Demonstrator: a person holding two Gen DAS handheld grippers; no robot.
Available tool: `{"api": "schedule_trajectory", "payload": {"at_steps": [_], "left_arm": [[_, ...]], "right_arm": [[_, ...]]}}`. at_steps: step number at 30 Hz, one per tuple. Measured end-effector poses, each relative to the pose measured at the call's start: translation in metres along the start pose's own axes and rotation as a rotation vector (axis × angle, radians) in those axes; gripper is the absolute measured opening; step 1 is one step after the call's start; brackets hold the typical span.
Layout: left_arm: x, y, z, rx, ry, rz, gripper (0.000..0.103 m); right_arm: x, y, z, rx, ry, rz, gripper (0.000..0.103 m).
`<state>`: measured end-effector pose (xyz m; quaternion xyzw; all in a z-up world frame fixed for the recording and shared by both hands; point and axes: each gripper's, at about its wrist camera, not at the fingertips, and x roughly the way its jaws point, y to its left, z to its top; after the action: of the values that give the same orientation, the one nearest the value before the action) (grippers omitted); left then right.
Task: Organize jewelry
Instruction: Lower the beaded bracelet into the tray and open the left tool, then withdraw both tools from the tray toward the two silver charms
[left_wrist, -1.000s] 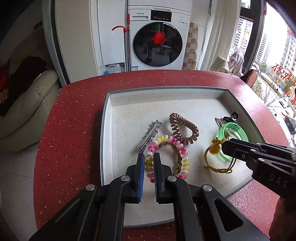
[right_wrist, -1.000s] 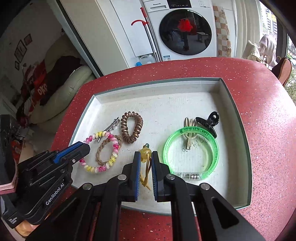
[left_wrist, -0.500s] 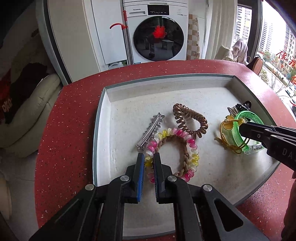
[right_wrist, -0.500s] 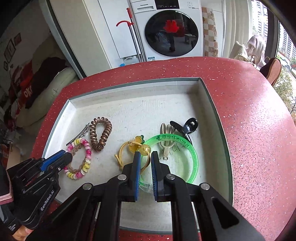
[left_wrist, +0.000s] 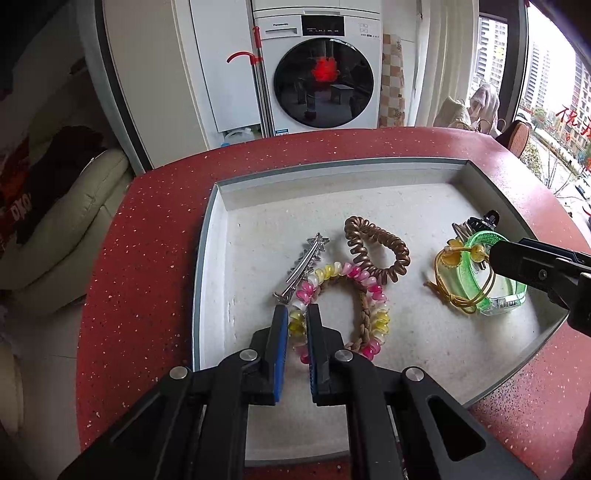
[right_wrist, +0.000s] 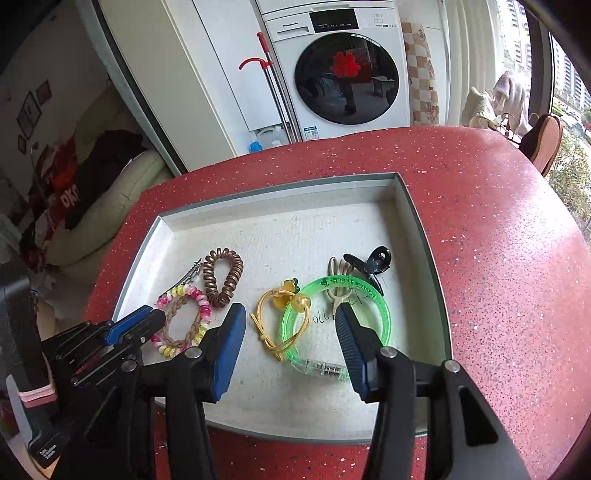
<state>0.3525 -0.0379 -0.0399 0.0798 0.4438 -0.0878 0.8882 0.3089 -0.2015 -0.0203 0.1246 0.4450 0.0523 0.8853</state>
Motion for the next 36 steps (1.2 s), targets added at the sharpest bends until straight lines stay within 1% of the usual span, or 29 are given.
{"api": "schedule_trajectory", "payload": {"at_steps": [12, 13, 14, 15, 17, 22, 24, 26, 28, 29, 33, 36], "left_arm": [[-0.007, -0.004, 0.004, -0.003, -0.006, -0.003, 0.029], [-0.009, -0.005, 0.005, -0.001, -0.009, -0.001, 0.038], [-0.011, -0.005, 0.005, -0.002, -0.012, 0.004, 0.080], [-0.015, -0.004, 0.005, -0.011, -0.027, 0.013, 0.103], [-0.026, -0.004, 0.006, -0.020, -0.082, 0.027, 0.103], [-0.034, -0.005, 0.010, -0.016, -0.072, 0.035, 0.103], [-0.038, -0.002, 0.009, -0.032, -0.077, 0.033, 0.103], [-0.042, 0.001, 0.008, -0.048, -0.076, 0.034, 0.103], [-0.045, 0.004, 0.005, -0.056, -0.070, 0.038, 0.103], [-0.046, 0.005, 0.005, -0.057, -0.067, 0.038, 0.103], [-0.055, 0.007, 0.001, -0.064, -0.061, 0.030, 0.103], [-0.062, 0.007, -0.001, -0.068, -0.061, 0.017, 0.103]], "right_arm": [[-0.023, -0.005, -0.005, 0.040, -0.032, 0.037, 0.057], [-0.025, -0.006, -0.006, 0.046, -0.033, 0.042, 0.058], [-0.026, -0.007, -0.006, 0.052, -0.032, 0.047, 0.058], [-0.027, -0.008, -0.007, 0.058, -0.032, 0.052, 0.058], [-0.030, -0.009, -0.009, 0.063, -0.037, 0.060, 0.058], [-0.037, -0.013, -0.013, 0.077, -0.046, 0.075, 0.060], [-0.042, -0.013, -0.015, 0.081, -0.053, 0.088, 0.066], [-0.047, -0.011, -0.017, 0.075, -0.063, 0.101, 0.077], [-0.052, -0.009, -0.018, 0.068, -0.077, 0.112, 0.080], [-0.054, -0.008, -0.019, 0.065, -0.083, 0.118, 0.084], [-0.065, -0.001, -0.022, 0.044, -0.114, 0.120, 0.087], [-0.076, 0.004, -0.026, 0.026, -0.152, 0.118, 0.094]]}}
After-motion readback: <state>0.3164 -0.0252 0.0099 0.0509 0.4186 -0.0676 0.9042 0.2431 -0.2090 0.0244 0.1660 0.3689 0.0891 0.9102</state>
